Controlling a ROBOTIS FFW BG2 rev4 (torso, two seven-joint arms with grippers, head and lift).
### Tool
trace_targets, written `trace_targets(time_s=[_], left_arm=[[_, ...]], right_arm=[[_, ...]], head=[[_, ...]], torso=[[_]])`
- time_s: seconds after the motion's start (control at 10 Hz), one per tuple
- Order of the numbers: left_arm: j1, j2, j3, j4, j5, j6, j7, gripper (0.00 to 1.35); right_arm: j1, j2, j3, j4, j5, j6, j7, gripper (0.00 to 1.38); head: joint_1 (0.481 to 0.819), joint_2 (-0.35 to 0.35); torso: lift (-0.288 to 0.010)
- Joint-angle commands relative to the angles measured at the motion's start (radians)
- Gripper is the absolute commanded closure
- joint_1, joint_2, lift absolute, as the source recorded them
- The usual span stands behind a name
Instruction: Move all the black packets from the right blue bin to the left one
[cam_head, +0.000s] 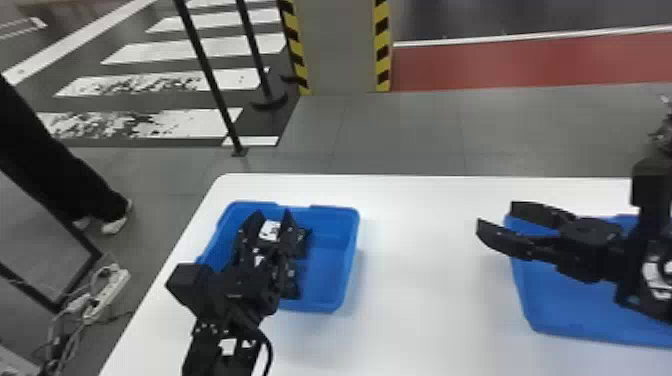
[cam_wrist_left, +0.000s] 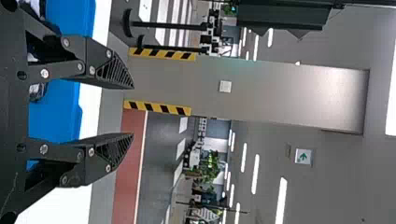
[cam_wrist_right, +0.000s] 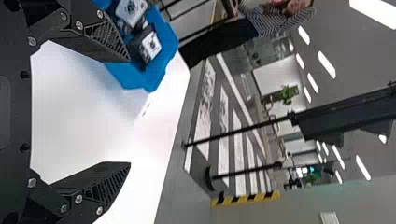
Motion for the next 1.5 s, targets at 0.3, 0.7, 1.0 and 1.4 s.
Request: trace_targets(time_s=[0.3, 0.7, 1.0, 1.4], left_arm=[[0.12, -0.003, -0.068, -0.162, 0.124, 0.022, -0.008, 0.22], [0.167, -0.003, -0.066, -0.247, 0.137, 0.084, -0.023, 0.22], [0.187, -0.003, -0.063, -0.297, 0.149, 0.069, -0.028, 0.22], [0.191, -0.003, -0.054, -0.299, 0.151, 0.074, -0.042, 0.22]], right_arm=[[0.291, 0.005, -0.195, -0.417, 0.09, 0.232, -0.299, 0.26], [0.422, 0.014, -0.198, -0.542, 0.027, 0.24, -0.679, 0.28], [0.326, 0.015, -0.204, -0.343, 0.002, 0.166, -0.782, 0.28], [0.147, 0.008, -0.203, -0.066, -0.028, 0.134, -0.806, 0.28]], head=[[0.695, 0.007], [0.695, -0.093], [0.695, -0.142], [0.695, -0.171]], torso=[[-0.11], [-0.11], [-0.11], [-0.11]])
